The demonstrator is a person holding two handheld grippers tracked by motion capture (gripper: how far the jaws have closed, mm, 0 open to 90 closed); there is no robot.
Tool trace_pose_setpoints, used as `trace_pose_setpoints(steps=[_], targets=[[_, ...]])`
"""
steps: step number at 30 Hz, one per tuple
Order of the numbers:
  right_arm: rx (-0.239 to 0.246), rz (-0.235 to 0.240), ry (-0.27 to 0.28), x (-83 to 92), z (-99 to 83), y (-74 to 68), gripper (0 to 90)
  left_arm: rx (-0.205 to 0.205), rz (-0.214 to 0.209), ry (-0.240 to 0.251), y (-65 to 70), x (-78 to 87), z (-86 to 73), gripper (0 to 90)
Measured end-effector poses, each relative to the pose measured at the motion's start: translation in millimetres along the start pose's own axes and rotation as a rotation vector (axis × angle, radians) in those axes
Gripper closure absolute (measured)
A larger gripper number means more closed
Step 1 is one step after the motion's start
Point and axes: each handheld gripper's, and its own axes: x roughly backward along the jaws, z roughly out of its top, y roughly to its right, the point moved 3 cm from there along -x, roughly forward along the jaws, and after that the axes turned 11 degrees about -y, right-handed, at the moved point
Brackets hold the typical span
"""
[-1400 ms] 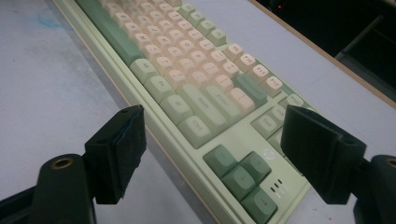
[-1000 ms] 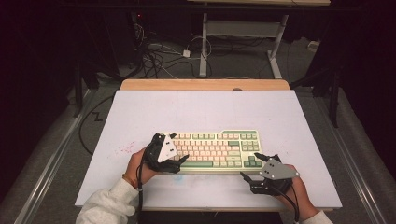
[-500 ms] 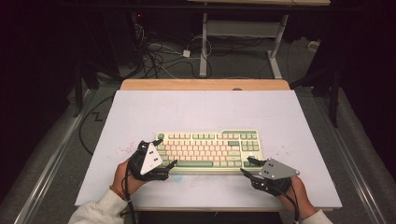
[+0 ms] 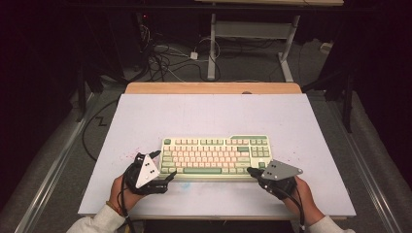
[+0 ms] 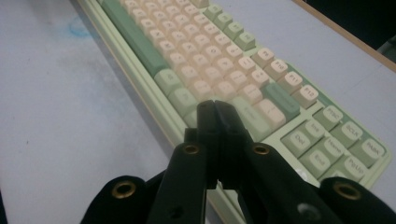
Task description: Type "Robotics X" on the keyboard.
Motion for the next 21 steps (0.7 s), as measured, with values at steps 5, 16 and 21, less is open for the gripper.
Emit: trace_pose_setpoints(steps=[5,16,21], targets=[[0.007,0.003,-0.006,-11.0,17.3,2.4,90.0,-0.002,0.003,-0.011,-0.6,-0.8,-1.9,17.9],[0.026,0.023,-0.027,-47.0,54.5,4.0,90.0,-0.015,-0.01,-0.032,1.3,-4.9,-3.8,17.9],[0.031,0.029,-0.049,-62.0,69.7,2.3,90.0,-0.012,-0.01,-0.027,1.0,-4.3,-4.2,17.9]])
